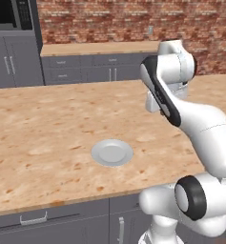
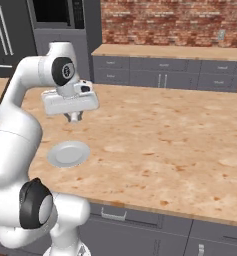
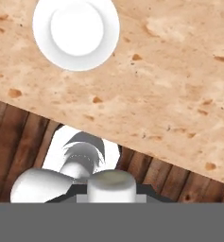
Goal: Pick up the marshmallow and place it in the cup of hot chocolate on the dining counter.
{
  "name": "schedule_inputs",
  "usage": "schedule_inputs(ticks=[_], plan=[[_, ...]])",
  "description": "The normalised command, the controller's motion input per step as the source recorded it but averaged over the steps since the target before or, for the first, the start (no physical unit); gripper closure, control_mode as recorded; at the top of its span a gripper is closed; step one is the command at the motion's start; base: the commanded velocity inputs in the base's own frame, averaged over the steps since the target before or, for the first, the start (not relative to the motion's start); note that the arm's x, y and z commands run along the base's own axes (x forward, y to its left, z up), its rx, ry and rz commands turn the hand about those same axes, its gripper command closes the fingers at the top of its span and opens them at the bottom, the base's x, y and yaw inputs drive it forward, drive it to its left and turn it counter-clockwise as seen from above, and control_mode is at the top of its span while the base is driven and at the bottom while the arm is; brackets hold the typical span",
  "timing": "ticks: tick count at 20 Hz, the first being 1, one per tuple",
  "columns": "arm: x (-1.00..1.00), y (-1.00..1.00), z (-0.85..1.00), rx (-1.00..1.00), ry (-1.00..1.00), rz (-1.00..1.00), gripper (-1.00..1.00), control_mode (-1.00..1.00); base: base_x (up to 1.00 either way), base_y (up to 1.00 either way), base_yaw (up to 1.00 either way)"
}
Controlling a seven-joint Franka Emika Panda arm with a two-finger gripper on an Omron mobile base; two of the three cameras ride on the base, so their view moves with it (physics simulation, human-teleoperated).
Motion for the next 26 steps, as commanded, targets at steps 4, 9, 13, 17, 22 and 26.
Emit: schedule_inputs(ticks=[4,9,13,17,22,26], plan=[[-0.49,-0.02,0.00,0.00,-0.26,-0.18,1.00,-1.00,0.00,0.00,0.00],[-0.43,-0.01,0.02,0.02,-0.27,-0.20,1.00,-1.00,0.00,0.00,0.00],[-0.10,-0.01,0.00,0.00,-0.02,-0.18,1.00,-1.00,0.00,0.00,0.00],[0.00,0.00,0.00,0.00,0.03,-0.09,1.00,-1.00,0.00,0.00,0.00],[0.00,0.00,0.00,0.00,0.10,-0.02,1.00,-1.00,0.00,0.00,0.00],[0.00,0.00,-0.04,0.00,0.00,0.00,1.00,1.00,-0.24,-0.11,-0.02]])
